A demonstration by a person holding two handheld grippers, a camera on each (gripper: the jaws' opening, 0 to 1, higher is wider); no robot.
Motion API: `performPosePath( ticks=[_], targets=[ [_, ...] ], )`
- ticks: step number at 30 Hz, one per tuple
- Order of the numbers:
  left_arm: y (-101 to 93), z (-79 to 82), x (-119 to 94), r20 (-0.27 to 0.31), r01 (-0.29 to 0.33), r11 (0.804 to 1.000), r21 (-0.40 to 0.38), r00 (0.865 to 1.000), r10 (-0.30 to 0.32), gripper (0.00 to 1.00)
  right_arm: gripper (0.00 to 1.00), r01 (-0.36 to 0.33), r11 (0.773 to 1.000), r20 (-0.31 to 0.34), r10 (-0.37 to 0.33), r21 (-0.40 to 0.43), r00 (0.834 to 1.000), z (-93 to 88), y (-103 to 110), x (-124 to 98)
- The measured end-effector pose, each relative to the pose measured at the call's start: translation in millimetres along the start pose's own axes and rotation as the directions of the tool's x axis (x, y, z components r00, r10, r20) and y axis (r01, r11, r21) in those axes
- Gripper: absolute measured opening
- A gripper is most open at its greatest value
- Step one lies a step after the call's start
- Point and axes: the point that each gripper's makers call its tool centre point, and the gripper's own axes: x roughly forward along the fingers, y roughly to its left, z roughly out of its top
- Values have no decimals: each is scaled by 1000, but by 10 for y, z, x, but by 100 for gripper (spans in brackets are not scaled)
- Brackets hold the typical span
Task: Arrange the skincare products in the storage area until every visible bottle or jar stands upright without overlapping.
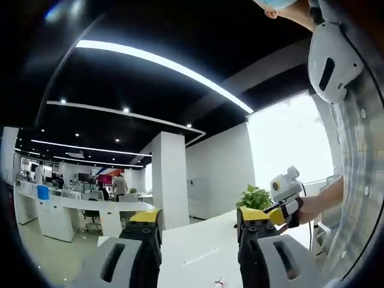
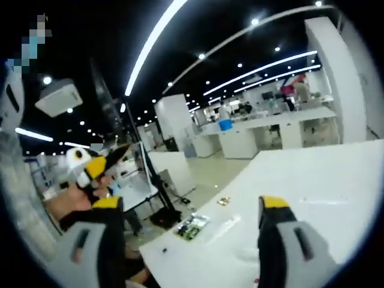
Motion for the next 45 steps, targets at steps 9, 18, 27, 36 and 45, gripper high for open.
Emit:
performPosePath(
  ticks=[9, 18, 27, 36, 45],
  targets=[
    [-150, -16, 161, 3, 132, 989, -69, 991, -132, 31, 93, 1, 998, 132, -9, 59, 991, 200, 115, -234],
    [-107, -149, 302, -33, 114, 989, -96, 992, -118, 67, 99, 90, 996, 120, -93, 26, 988, 49, 10, -392],
    [-24, -388, 222, -152, 36, 988, -149, 987, -59, 99, 99, 123, 991, 138, -130, 58, 982, 15, -73, -390],
    [129, -549, 180, -170, -46, 990, -132, 985, 23, 100, 99, 132, 990, 111, -137, 49, 984, 15, -124, -374],
    [390, -1097, 39, -349, -133, 985, -109, 933, 87, 100, 99, 156, 984, 82, -164, 86, 983, -215, -147, -453]
  ],
)
